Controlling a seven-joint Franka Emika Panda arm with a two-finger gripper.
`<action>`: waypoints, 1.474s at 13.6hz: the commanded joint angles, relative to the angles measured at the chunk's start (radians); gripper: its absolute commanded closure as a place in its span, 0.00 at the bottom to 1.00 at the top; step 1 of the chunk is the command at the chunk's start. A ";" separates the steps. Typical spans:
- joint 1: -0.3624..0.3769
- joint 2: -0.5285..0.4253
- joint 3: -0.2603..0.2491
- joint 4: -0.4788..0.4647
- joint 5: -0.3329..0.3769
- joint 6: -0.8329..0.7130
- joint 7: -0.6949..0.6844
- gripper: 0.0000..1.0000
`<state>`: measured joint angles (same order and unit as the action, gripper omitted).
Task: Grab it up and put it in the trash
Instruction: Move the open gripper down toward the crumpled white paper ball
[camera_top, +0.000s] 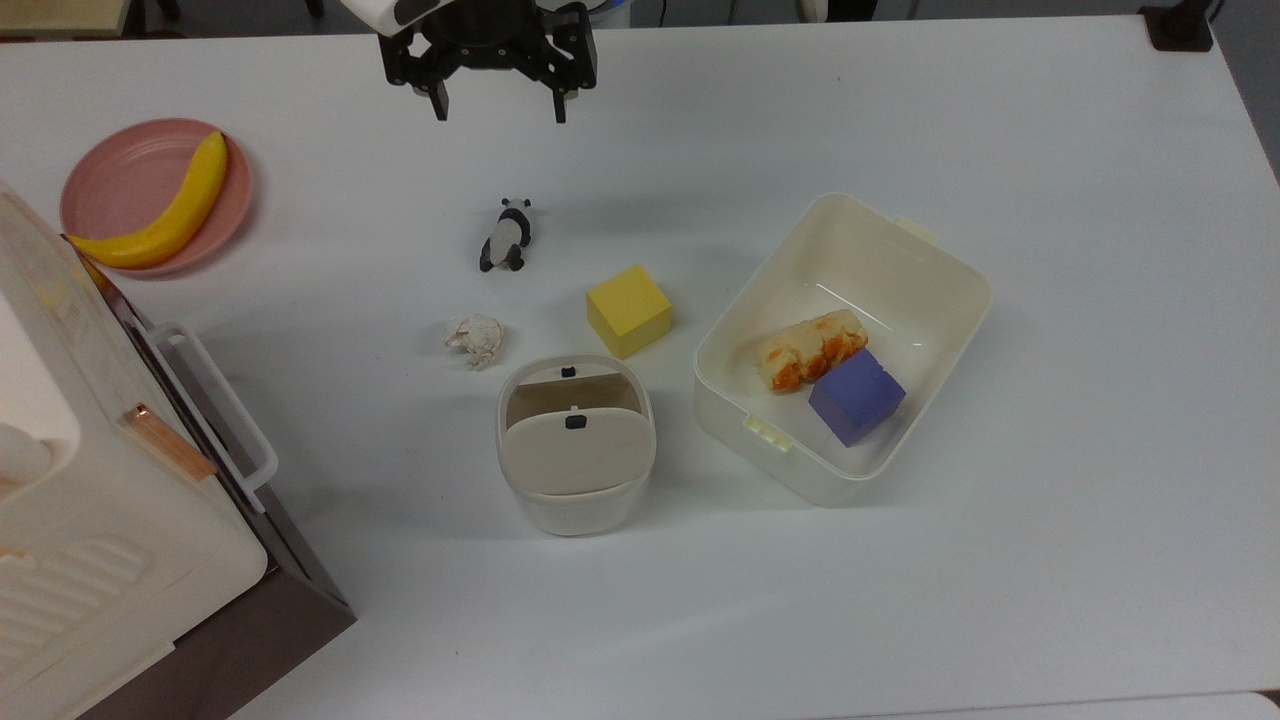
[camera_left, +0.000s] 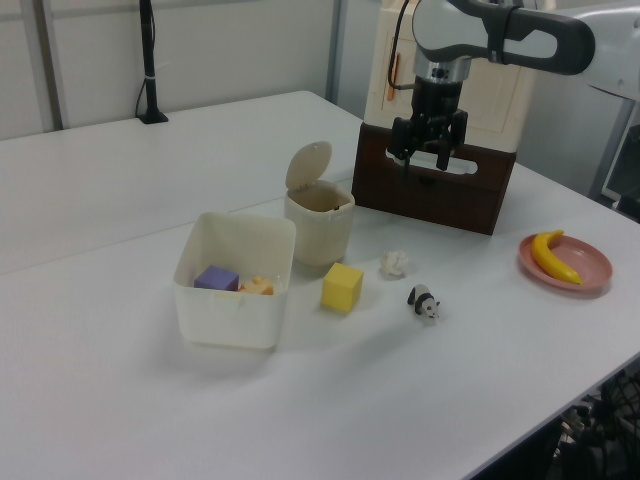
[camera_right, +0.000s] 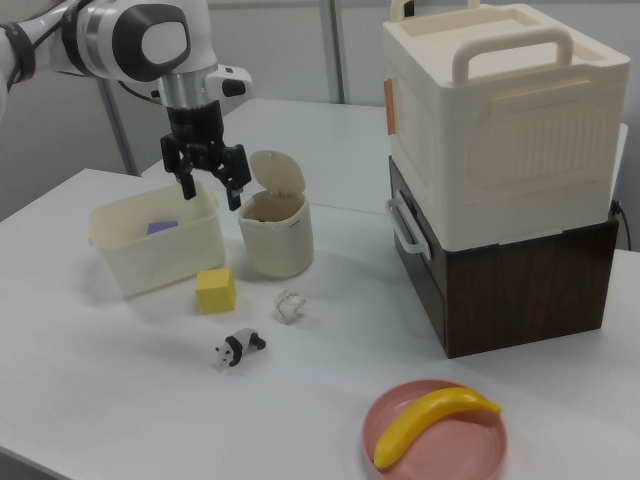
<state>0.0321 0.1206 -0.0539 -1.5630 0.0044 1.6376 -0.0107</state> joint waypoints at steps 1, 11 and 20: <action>0.009 -0.013 -0.001 -0.043 -0.020 -0.028 0.000 0.00; 0.002 0.021 0.000 -0.192 -0.064 -0.016 -0.210 0.04; -0.020 0.073 -0.007 -0.183 -0.069 0.169 -0.218 0.05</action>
<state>0.0240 0.1855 -0.0554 -1.7387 -0.0505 1.6989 -0.1967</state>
